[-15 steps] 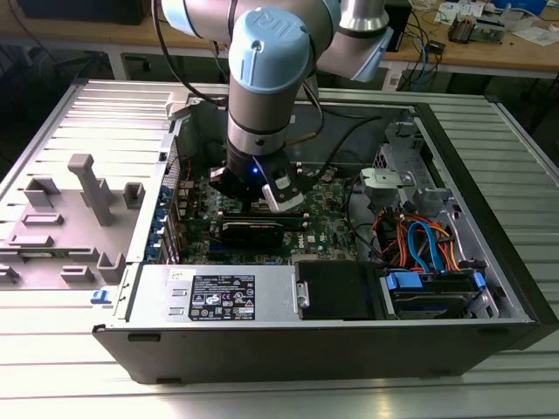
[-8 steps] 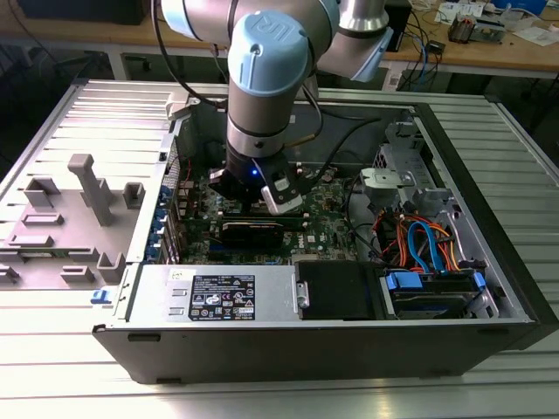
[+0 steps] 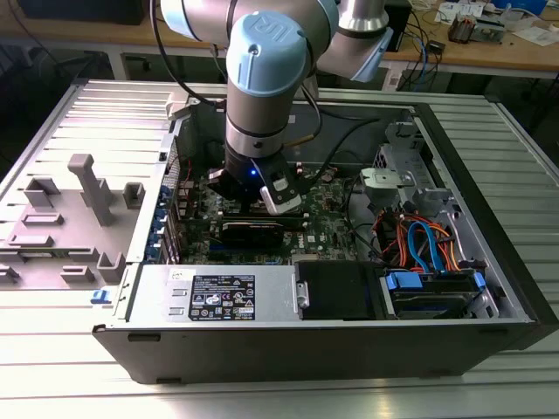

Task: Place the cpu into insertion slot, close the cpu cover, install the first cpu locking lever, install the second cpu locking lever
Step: 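Install the second cpu locking lever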

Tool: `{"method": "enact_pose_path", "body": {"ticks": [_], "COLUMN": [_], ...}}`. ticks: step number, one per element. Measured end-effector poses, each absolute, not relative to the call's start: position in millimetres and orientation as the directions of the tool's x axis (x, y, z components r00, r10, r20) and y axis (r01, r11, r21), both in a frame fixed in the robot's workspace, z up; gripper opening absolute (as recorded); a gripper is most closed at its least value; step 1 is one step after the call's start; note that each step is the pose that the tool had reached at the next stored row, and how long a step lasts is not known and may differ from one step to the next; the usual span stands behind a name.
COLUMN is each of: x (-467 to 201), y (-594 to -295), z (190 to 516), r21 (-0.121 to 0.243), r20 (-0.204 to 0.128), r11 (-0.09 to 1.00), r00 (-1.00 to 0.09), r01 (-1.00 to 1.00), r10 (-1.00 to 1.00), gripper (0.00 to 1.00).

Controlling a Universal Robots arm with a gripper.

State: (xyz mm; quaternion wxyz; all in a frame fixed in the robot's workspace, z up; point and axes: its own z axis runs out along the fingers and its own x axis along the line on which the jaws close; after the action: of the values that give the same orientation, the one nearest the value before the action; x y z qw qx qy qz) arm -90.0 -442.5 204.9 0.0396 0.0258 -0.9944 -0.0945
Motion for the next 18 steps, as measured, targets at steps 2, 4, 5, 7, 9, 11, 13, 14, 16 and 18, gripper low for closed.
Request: {"method": "enact_pose_path", "body": {"ticks": [2, 4, 5, 7, 9, 11, 13, 14, 16, 18], "x": [-90.1, -90.0, -90.0, -90.1, -90.2, -90.2, -90.4, -90.5, -90.6, -90.7], "y": [-442.4, -442.1, -441.9, -441.6, -441.3, -441.0, -440.5, -440.5, -440.2, -439.8], "z": [204.8, 204.7, 204.6, 204.6, 204.4, 204.1, 203.8, 203.8, 203.6, 203.4], "r21": [0.190, 0.191, 0.191, 0.191, 0.191, 0.191, 0.192, 0.192, 0.192, 0.192], "r20": [0.074, 0.074, 0.074, 0.074, 0.074, 0.074, 0.074, 0.074, 0.074, 0.074], "r11": [0.981, 0.981, 0.981, 0.981, 0.981, 0.981, 0.981, 0.981, 0.980, 0.980], "r00": [-0.996, -0.996, -0.996, -0.996, -0.996, -0.996, -0.996, -0.996, -0.996, -0.996], "r01": [-0.044, -0.044, -0.044, -0.044, -0.044, -0.044, -0.044, -0.044, -0.044, -0.044], "r10": [-0.059, -0.059, -0.059, -0.059, -0.059, -0.059, -0.059, -0.059, -0.059, -0.059], "gripper": [0.11, 0.11, 0.11, 0.11, 0.11, 0.11, 0.11, 0.11, 0.11, 0.11]}}
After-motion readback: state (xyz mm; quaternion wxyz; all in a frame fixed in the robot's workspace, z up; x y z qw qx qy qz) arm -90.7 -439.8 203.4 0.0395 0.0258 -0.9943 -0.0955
